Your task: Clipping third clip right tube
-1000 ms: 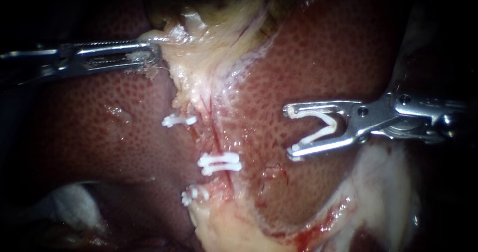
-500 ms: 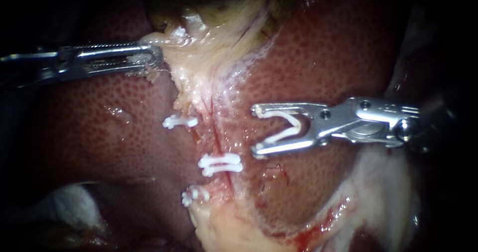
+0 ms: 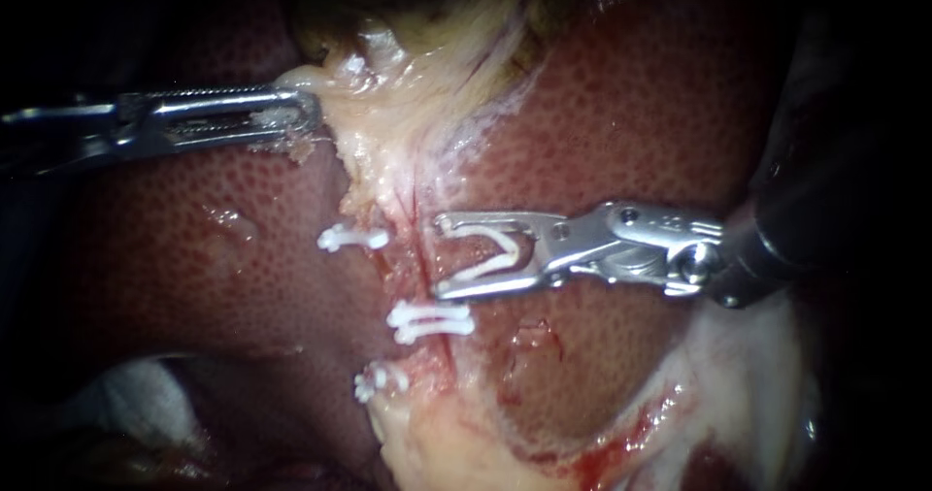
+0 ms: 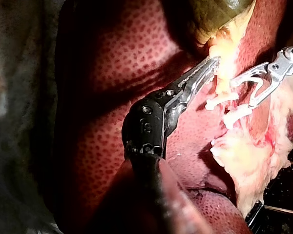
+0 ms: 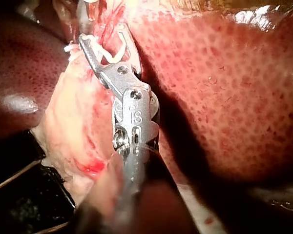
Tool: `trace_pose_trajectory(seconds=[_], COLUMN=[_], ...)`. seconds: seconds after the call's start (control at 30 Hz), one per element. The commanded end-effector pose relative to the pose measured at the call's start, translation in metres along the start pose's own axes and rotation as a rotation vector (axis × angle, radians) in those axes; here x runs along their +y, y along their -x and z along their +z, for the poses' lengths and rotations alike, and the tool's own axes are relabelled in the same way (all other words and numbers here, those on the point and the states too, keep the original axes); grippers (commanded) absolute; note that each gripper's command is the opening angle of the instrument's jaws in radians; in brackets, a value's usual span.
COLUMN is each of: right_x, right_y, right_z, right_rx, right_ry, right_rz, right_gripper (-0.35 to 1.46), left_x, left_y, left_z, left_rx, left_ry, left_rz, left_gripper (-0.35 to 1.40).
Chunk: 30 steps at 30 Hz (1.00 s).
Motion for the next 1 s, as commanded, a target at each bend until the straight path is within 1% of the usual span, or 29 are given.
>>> trace_pose_trajectory(seconds=[0.03,0.23,0.43,0.63,0.77,0.83,1.0], right_x=[-0.0001,-0.0005,-0.0008,-0.0009,-0.0012,-0.0013,-0.0014], right_y=[0.0,-0.0004,-0.0005,-0.0007,-0.0012,-0.0016,-0.0025], right_z=[0.0005,0.0021,0.0024,0.0023,0.0023,0.0023,0.002], right_rx=[-0.001,-0.005,-0.003,0.039,0.074,0.081,0.09], right_ry=[-0.007,-0.025,-0.033,-0.073,-0.115,-0.125,-0.125], right_rz=[0.005,0.027,0.056,0.104,0.132,0.138,0.148], right_gripper=[0.5,0.5,0.5,0.5,0.49,0.49,0.48], left_x=[0.0,0.0001,0.0001,0.0001,0.0,0.0,0.0], left_y=[0.0,0.0,0.0,0.0,0.0,0.0,0.0], left_z=[0.0,0.0001,0.0002,0.0002,0.0002,0.0002,0.0002], left_rx=[0.0,0.0,-0.001,-0.001,-0.001,-0.001,-0.001], left_ry=[0.0,-0.001,0.002,0.002,0.003,0.002,0.002], left_rz=[0.0,0.0,0.0,0.0,0.0,0.0,0.0], left_gripper=[-0.35,-0.35,-0.35,-0.35,-0.35,-0.35,-0.35])
